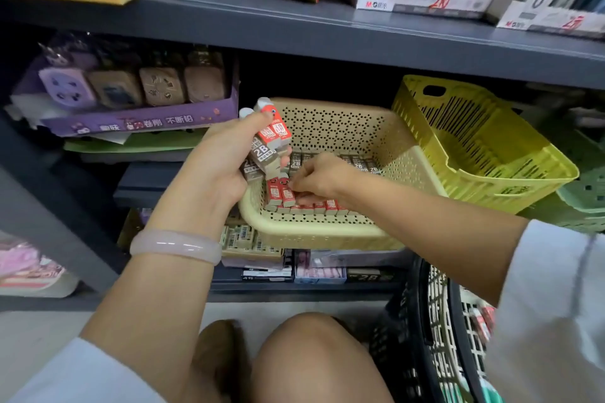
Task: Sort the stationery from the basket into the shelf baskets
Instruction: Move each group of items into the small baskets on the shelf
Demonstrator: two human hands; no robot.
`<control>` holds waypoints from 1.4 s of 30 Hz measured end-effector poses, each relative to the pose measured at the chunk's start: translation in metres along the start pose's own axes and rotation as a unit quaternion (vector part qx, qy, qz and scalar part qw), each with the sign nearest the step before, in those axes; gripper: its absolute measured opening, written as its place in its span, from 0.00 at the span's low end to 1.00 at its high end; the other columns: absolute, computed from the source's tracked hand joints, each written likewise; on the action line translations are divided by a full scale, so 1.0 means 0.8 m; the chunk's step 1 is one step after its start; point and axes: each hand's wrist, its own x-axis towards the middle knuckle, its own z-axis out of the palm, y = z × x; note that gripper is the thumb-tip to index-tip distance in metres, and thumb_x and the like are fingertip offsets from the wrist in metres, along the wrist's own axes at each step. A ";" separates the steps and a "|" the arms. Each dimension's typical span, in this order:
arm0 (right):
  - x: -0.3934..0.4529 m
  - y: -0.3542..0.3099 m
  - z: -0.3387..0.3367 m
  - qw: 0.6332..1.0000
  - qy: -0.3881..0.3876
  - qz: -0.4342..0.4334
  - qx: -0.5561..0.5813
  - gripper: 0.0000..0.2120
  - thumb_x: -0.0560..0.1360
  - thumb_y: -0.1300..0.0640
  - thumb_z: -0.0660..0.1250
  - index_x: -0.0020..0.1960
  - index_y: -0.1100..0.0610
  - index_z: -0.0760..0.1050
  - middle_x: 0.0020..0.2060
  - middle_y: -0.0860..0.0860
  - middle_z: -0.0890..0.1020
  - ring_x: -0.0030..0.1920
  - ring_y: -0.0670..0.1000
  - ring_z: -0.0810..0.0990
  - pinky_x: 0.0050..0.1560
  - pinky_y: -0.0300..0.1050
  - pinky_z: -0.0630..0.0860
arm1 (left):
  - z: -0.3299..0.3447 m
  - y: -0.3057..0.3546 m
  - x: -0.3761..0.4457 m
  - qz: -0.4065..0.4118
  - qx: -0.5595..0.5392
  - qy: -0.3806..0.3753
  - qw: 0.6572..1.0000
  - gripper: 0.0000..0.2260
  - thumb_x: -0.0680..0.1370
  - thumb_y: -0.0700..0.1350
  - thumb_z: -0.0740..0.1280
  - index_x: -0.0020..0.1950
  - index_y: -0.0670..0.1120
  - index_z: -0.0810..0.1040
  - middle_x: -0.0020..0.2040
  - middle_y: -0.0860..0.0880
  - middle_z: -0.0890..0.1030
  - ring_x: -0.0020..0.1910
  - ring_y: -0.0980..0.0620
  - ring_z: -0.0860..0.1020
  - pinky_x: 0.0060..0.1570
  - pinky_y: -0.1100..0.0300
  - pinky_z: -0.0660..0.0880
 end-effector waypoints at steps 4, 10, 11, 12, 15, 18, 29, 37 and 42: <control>-0.011 -0.015 -0.023 0.979 0.025 -0.110 0.168 0.11 0.79 0.56 0.59 0.50 0.62 0.76 0.40 0.54 0.80 0.36 0.47 0.78 0.40 0.39 0.80 | 0.001 0.000 -0.001 0.008 0.018 -0.004 1.000 0.05 0.75 0.42 0.68 0.44 0.40 0.76 0.29 0.43 0.82 0.28 0.49 0.81 0.28 0.57 0.80; -0.017 -0.037 -0.029 0.936 -0.036 -0.246 0.249 0.08 0.77 0.61 0.63 0.54 0.62 0.76 0.44 0.54 0.81 0.42 0.47 0.82 0.44 0.38 0.79 | 0.003 -0.001 -0.005 0.016 0.052 -0.003 0.998 0.06 0.74 0.43 0.69 0.44 0.40 0.77 0.35 0.41 0.81 0.28 0.49 0.81 0.25 0.61 0.77; -0.015 -0.035 -0.030 0.933 -0.024 -0.241 0.264 0.07 0.77 0.62 0.63 0.53 0.61 0.76 0.43 0.54 0.81 0.42 0.47 0.81 0.44 0.38 0.79 | 0.002 -0.001 -0.005 0.014 0.044 0.003 0.999 0.07 0.74 0.43 0.69 0.45 0.39 0.76 0.35 0.41 0.81 0.27 0.49 0.81 0.24 0.61 0.77; -0.012 -0.032 -0.031 0.933 -0.008 -0.227 0.280 0.05 0.77 0.62 0.63 0.52 0.59 0.75 0.43 0.53 0.81 0.42 0.48 0.81 0.45 0.39 0.80 | 0.001 0.000 -0.004 0.012 0.031 0.012 0.999 0.07 0.75 0.43 0.69 0.45 0.39 0.76 0.35 0.41 0.81 0.27 0.49 0.81 0.24 0.61 0.77; -0.002 -0.015 -0.035 0.970 0.041 -0.102 0.216 0.04 0.75 0.62 0.65 0.49 0.60 0.72 0.43 0.56 0.80 0.37 0.49 0.80 0.45 0.41 0.79 | -0.003 0.002 -0.002 0.015 -0.013 0.033 0.999 0.07 0.75 0.42 0.68 0.43 0.41 0.73 0.32 0.41 0.79 0.27 0.48 0.81 0.23 0.62 0.75; 0.005 0.000 -0.027 0.999 0.025 0.022 0.010 0.05 0.74 0.61 0.66 0.48 0.63 0.73 0.34 0.53 0.78 0.28 0.45 0.77 0.40 0.40 0.79 | -0.004 0.002 0.000 0.016 -0.019 0.038 0.999 0.07 0.75 0.43 0.68 0.45 0.40 0.73 0.31 0.42 0.79 0.27 0.48 0.82 0.23 0.62 0.75; 0.002 -0.008 -0.016 0.999 0.052 -0.011 -0.001 0.07 0.76 0.63 0.63 0.52 0.65 0.75 0.39 0.55 0.78 0.36 0.48 0.79 0.46 0.41 0.81 | 0.000 0.001 0.000 0.024 0.040 0.007 0.999 0.08 0.75 0.44 0.68 0.41 0.40 0.74 0.36 0.41 0.80 0.28 0.49 0.81 0.30 0.57 0.80; -0.019 -0.040 -0.028 0.958 -0.047 -0.241 0.150 0.09 0.78 0.59 0.62 0.56 0.59 0.76 0.44 0.53 0.80 0.41 0.46 0.78 0.39 0.35 0.76 | 0.004 -0.004 -0.004 0.022 0.075 -0.028 0.997 0.11 0.74 0.47 0.69 0.45 0.38 0.77 0.37 0.41 0.81 0.30 0.49 0.81 0.31 0.57 0.81; -0.015 -0.035 -0.032 0.951 -0.050 -0.232 0.199 0.07 0.77 0.62 0.62 0.54 0.60 0.74 0.40 0.53 0.79 0.37 0.46 0.76 0.36 0.32 0.75 | 0.006 -0.004 -0.007 0.033 0.068 -0.034 0.997 0.13 0.75 0.48 0.68 0.46 0.37 0.77 0.33 0.42 0.80 0.26 0.51 0.80 0.27 0.61 0.78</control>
